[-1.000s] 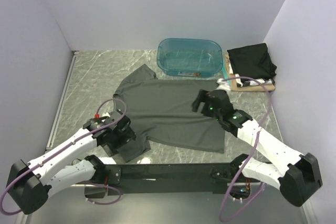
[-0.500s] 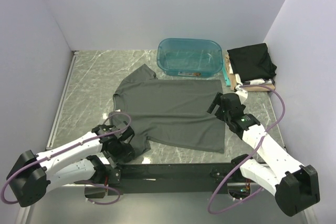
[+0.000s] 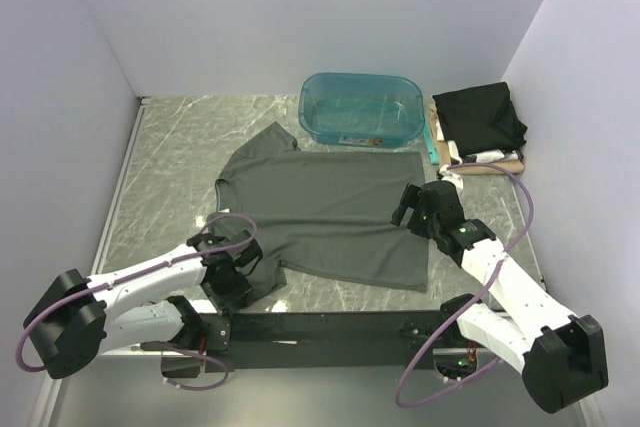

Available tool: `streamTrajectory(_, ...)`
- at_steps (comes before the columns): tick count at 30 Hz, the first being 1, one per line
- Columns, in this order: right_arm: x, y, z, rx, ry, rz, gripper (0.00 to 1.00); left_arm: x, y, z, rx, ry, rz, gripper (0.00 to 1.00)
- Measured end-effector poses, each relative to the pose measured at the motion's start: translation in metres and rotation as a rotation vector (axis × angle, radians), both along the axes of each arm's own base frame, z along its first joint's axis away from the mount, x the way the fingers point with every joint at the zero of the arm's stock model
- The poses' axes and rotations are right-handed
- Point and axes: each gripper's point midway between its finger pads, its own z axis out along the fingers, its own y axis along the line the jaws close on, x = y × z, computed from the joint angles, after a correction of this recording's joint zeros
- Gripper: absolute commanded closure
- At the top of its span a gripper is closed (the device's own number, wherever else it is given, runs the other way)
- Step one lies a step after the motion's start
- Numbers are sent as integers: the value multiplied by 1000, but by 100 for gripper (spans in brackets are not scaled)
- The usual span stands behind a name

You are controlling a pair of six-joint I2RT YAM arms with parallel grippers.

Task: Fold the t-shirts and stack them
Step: Flatten the tshirt out

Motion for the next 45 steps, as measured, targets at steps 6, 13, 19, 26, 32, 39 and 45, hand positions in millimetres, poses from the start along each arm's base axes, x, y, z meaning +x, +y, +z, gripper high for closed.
streamTrajectory(6,-15,6,-14,8,55,74,4,16,-2,4,7,-69,-5,53)
streamTrajectory(13,-19,9,-7,20,35,108,4,26,-5,5,28,-92,-33,99)
streamTrajectory(19,-37,15,-16,46,114,153,4,21,1,10,48,-76,-53,99)
streamTrajectory(26,-79,35,-25,108,270,200,4,19,-1,25,-21,-117,-59,99)
streamTrajectory(32,-101,28,-32,134,364,86,5,16,-1,27,-48,-129,-84,99)
streamTrajectory(39,-118,22,-49,176,418,-33,6,17,-2,27,-53,-139,-128,99)
streamTrajectory(45,-133,17,-71,176,502,-98,11,23,-8,40,-123,-215,-145,99)
